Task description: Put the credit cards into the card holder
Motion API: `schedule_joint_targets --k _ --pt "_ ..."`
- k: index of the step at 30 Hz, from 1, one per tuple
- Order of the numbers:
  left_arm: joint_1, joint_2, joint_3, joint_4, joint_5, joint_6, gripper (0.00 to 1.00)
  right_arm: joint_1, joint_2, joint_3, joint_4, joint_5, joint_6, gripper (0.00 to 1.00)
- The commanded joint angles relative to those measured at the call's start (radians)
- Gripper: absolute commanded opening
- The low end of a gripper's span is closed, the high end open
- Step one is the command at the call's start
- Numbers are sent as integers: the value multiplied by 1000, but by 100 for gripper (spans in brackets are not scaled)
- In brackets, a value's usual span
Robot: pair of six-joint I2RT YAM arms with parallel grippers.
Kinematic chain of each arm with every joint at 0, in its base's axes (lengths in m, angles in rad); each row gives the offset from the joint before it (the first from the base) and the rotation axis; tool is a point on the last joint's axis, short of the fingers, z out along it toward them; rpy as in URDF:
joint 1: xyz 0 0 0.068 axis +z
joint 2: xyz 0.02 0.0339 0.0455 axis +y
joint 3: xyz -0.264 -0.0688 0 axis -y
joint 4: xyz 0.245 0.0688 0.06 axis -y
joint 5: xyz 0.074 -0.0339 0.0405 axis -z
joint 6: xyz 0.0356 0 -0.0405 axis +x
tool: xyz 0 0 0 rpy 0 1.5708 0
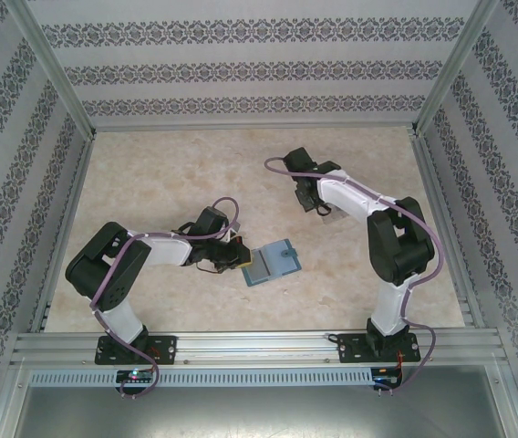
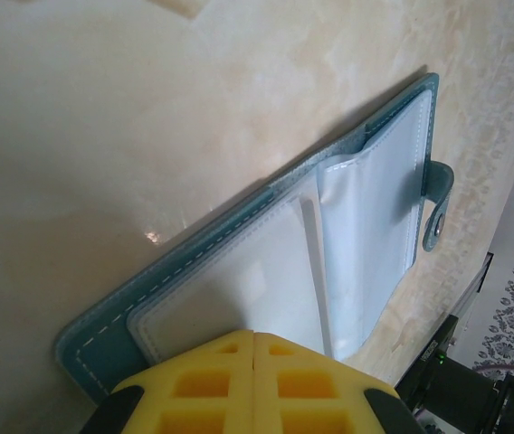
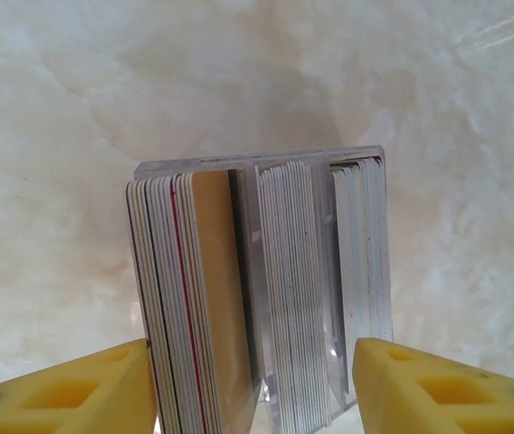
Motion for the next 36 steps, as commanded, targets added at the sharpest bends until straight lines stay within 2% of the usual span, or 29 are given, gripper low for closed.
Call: schedule_joint_targets --k 1,9,28,36 --pt "-13 7 -5 -19 2 31 1 -37 -29 21 -32 28 -7 55" --pt "-14 13 -8 -25 0 38 1 -48 -20 25 -32 3 -17 46" --pt "-21 57 26 -50 10 49 1 -50 -47 4 -18 35 -8 42" --pt "-24 60 39 -66 14 58 1 -47 -42 9 -23 -26 -15 16"
